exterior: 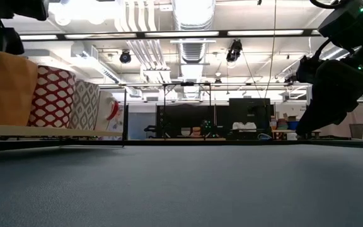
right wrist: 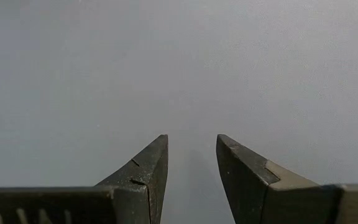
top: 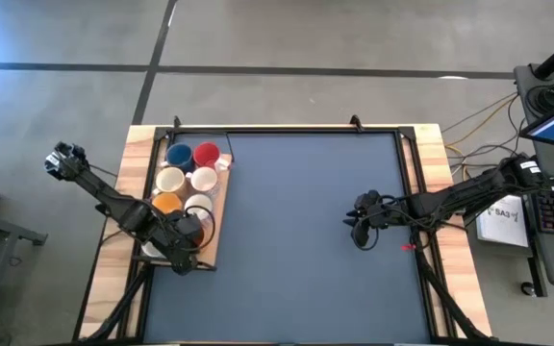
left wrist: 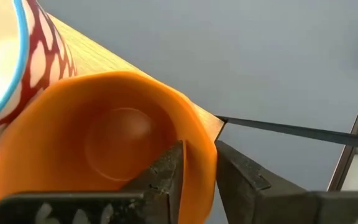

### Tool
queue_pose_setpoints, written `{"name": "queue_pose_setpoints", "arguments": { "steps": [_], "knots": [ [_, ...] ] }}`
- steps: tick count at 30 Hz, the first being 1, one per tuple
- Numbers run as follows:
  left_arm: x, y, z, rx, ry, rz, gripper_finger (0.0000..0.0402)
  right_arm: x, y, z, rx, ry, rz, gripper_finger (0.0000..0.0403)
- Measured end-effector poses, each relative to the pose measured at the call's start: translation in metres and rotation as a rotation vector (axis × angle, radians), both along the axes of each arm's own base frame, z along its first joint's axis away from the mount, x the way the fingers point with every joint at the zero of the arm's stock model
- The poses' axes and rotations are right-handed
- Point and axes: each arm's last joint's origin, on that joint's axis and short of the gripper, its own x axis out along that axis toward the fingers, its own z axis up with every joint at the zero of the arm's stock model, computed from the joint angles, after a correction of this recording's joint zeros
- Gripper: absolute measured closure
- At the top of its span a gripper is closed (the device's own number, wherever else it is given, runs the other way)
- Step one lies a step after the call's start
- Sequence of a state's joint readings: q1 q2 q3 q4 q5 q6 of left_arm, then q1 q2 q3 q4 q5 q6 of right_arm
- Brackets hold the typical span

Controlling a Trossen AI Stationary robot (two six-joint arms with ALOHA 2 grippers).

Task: Place coffee mugs
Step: Put the orange mug on the shelf, then return to home position

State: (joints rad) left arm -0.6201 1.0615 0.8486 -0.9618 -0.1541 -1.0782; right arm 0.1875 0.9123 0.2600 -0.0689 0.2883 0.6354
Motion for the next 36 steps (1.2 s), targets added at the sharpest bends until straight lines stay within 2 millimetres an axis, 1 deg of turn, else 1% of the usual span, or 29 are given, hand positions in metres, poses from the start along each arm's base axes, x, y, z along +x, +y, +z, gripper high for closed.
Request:
{"name": "queue_pose_setpoints", "arguments": {
  "steps": [10, 17, 19, 26, 31, 36],
  "knots": [
    [0.001, -0.001, 0.001, -0.019, -0.007, -0.048, 0.0308, 0.000, 0.000, 0.000, 0.000, 0.000, -0.001, 0.0278],
    [0.000, -0.001, 0.003, -0.026, -0.016, -0.051, 0.0306, 0.000, 0.000, 0.000, 0.000, 0.000, -0.001, 0.0277],
    [-0.001, 0.000, 0.006, -0.033, -0.021, -0.053, 0.0306, 0.000, 0.000, 0.000, 0.000, 0.000, 0.000, 0.0278],
    [-0.001, -0.001, 0.028, -0.054, -0.040, -0.062, 0.0306, 0.000, 0.000, 0.000, 0.000, 0.000, 0.000, 0.0278],
    [-0.002, 0.000, 0.030, -0.044, -0.041, -0.058, 0.0306, 0.000, 0.000, 0.000, 0.000, 0.000, -0.001, 0.0278],
    [-0.002, 0.002, 0.031, 0.013, -0.073, -0.067, 0.0306, 0.000, 0.000, 0.000, 0.000, 0.000, 0.000, 0.0277]
  ]
}}
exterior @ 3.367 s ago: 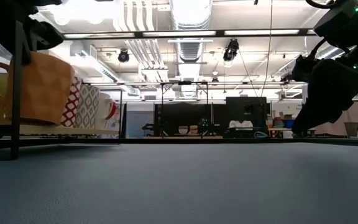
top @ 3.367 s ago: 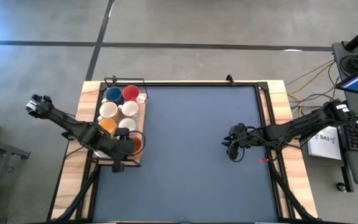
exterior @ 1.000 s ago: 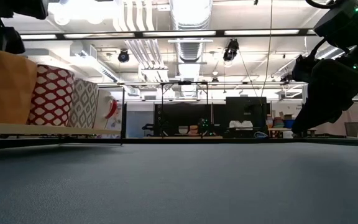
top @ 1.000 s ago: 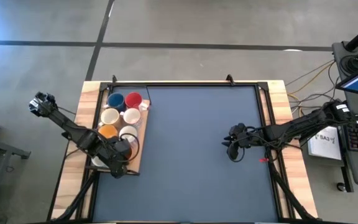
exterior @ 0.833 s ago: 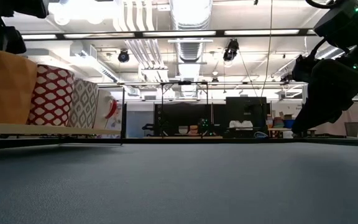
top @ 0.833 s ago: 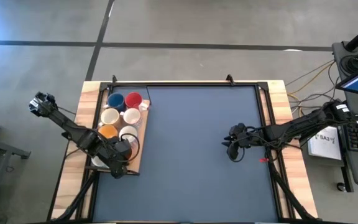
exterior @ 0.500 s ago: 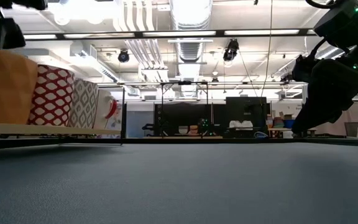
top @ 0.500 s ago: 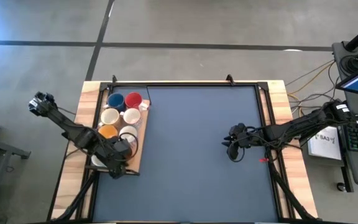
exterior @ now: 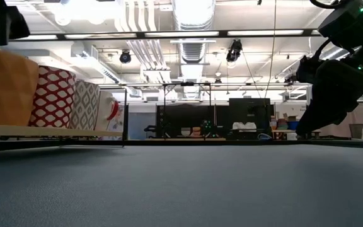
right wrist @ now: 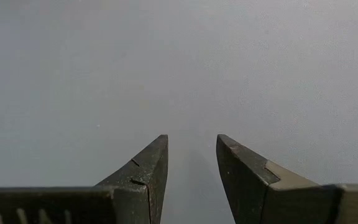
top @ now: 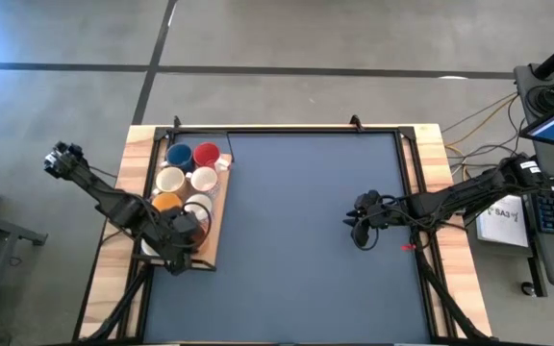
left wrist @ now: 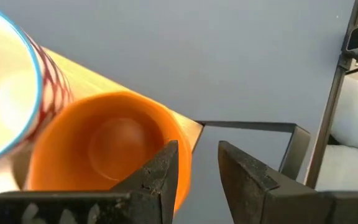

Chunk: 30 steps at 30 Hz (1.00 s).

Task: Place coffee mugs
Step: Return to home position

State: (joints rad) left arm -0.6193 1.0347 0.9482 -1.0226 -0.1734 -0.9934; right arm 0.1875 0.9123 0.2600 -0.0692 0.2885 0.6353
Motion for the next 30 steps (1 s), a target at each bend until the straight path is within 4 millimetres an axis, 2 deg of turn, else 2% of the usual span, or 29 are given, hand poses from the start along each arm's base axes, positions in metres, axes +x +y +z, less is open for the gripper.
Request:
{"name": "queue_pose_setpoints", "arguments": {
  "steps": [8, 19, 24, 30],
  "knots": [
    [-0.009, 0.009, 0.008, 0.064, -0.069, -0.054, 0.0306, 0.000, 0.000, 0.000, 0.000, 0.000, 0.000, 0.0277],
    [-0.039, 0.039, 0.039, 0.307, -0.427, -0.125, 0.0306, 0.000, 0.000, 0.000, 0.000, 0.000, 0.000, 0.0277],
    [-0.044, 0.044, 0.031, 0.388, -0.545, -0.135, 0.0306, 0.000, 0.000, 0.000, 0.000, 0.000, 0.000, 0.0277],
    [-0.048, 0.046, 0.005, 0.334, -0.736, -0.189, 0.0306, 0.000, 0.000, 0.000, 0.000, 0.000, 0.000, 0.0278]
  ]
}}
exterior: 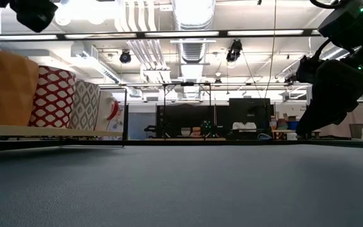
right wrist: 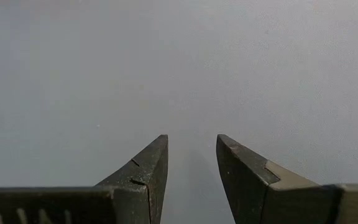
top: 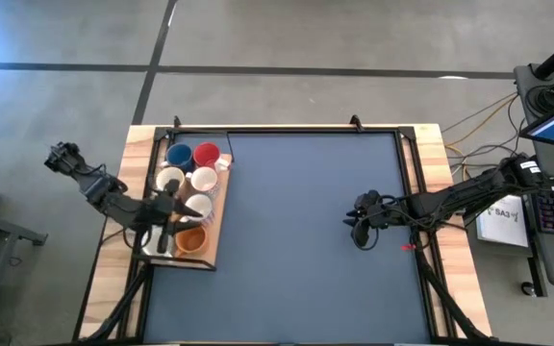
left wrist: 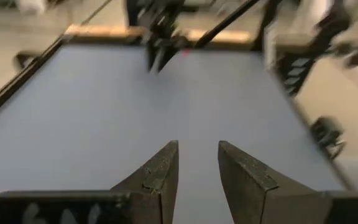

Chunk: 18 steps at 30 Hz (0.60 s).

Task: Place coffee mugs
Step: Return to home position

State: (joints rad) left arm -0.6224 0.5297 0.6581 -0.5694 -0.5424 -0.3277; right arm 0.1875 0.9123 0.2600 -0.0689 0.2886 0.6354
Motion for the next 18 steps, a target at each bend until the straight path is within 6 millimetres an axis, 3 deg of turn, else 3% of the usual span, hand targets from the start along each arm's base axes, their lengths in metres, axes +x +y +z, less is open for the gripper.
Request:
{"name": "queue_pose_setpoints", "arguments": {
  "steps": [9, 18],
  "knots": [
    [-0.011, 0.005, -0.035, -0.001, -0.297, -0.168, 0.0306, 0.000, 0.000, 0.000, 0.000, 0.000, 0.000, 0.0278],
    [-0.024, 0.011, -0.062, -0.025, -0.528, -0.221, 0.0306, 0.000, 0.000, 0.000, 0.001, 0.000, 0.000, 0.0277]
  ]
}}
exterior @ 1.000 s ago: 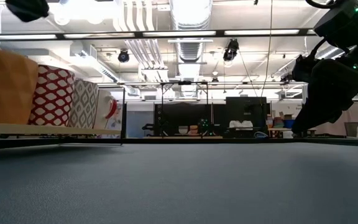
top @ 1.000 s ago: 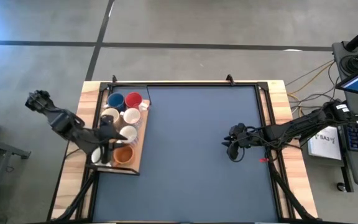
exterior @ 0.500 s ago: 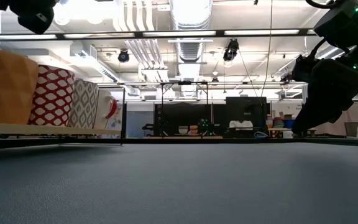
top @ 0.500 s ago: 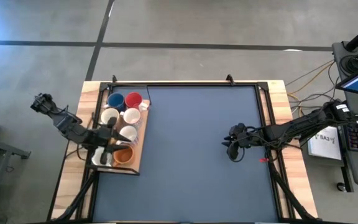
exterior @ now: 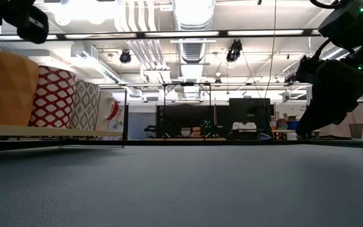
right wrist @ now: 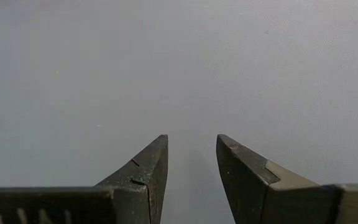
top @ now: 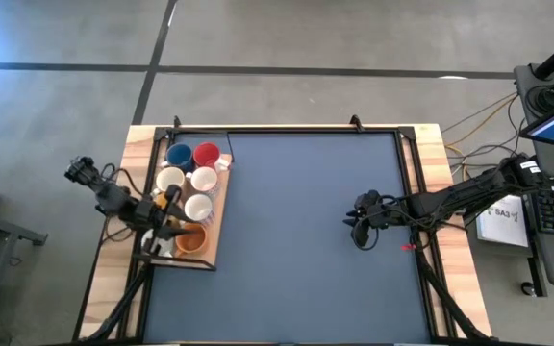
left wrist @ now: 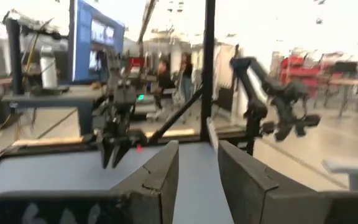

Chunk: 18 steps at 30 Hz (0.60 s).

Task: Place coffee mugs
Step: Return to home position

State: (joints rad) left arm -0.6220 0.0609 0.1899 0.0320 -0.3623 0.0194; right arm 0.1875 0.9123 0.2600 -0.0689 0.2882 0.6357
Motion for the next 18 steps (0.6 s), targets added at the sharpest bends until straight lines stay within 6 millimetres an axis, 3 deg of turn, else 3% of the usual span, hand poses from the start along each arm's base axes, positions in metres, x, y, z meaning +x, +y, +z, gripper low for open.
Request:
{"name": "queue_pose_setpoints", "arguments": {
  "steps": [12, 18],
  "knots": [
    [-0.004, 0.000, -0.005, -0.006, -0.079, -0.077, 0.0306, 0.000, 0.000, 0.000, 0.000, 0.000, 0.000, 0.0277],
    [0.001, -0.004, -0.021, -0.035, -0.132, -0.092, 0.0306, 0.000, 0.000, 0.000, 0.000, 0.000, 0.000, 0.0278]
  ]
}}
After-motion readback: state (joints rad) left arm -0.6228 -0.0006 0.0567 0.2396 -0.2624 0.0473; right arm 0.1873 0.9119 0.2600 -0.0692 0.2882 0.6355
